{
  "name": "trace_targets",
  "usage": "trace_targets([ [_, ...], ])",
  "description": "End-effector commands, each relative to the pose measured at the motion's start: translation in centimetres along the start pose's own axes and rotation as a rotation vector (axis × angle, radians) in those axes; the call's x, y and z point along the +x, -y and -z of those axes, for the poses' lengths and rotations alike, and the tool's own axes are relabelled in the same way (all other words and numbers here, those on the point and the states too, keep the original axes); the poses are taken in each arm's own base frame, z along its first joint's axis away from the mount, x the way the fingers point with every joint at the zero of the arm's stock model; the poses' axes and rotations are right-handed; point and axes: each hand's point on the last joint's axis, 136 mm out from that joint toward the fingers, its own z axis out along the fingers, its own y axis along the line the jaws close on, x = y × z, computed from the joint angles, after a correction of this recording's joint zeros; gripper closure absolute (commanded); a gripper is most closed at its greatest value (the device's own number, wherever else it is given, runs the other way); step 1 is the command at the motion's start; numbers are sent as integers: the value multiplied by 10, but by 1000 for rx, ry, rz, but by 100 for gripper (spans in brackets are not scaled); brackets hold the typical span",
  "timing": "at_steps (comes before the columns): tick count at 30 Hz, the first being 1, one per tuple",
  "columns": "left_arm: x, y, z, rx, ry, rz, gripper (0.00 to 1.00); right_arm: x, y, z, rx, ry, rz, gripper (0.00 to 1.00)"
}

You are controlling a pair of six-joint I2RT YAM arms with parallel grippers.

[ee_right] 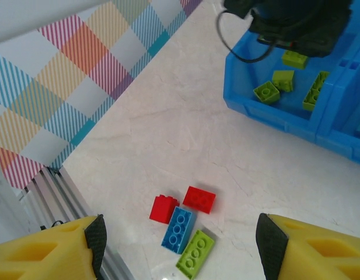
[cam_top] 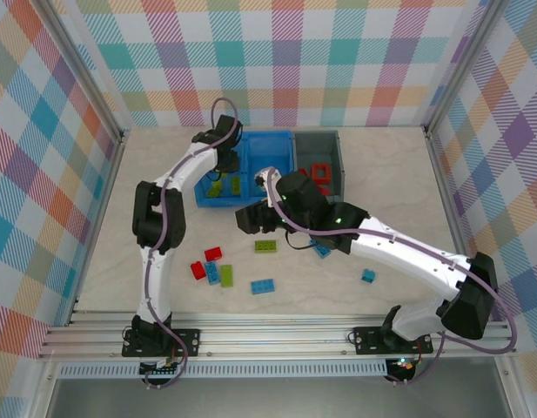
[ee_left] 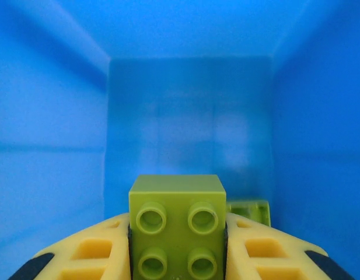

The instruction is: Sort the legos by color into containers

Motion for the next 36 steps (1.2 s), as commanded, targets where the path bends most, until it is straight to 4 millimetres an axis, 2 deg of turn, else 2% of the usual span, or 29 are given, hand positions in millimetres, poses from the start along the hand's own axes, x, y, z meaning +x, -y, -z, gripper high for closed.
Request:
trace_targets([
  [1,-8,-18,-5,-88,-6,27,78,-23,-8,5,-26,108,3,30],
  [5,-8,-15,-23,-79,-37,35,71,-11,-1,6,-10,89,-14,30],
  [7,-5,-10,-28,-60,-51,34,59,-6,4,6,7,79,-21,29],
  [9,-5,-9,-25,-49,-53,37,49,-1,8,7,23,72,-26,29],
  [12,-11,-10,-10,-30,-33,49,45,6,18,13,60,72,-32,28],
  [15,-22,-12,17,-2,12,68,43,13,33,22,122,61,-31,28],
  [18,-35,-11,55,42,71,94,43,21,56,35,194,46,-55,29],
  [21,-41,-9,102,93,140,118,42,33,83,52,268,18,-71,29],
  [23,-38,-6,136,143,187,140,40,44,101,63,323,-21,-82,29],
  [25,-30,-2,168,210,227,160,40,54,113,71,356,-59,-90,29],
  [28,-4,0,213,280,260,169,39,65,113,71,353,-139,-59,30],
  [30,18,0,240,323,275,170,37,73,100,59,290,-198,-30,29],
  [32,49,-6,262,351,267,177,36,83,86,41,240,-245,9,29],
  [36,110,-36,286,369,228,223,36,91,69,10,212,-288,52,29],
])
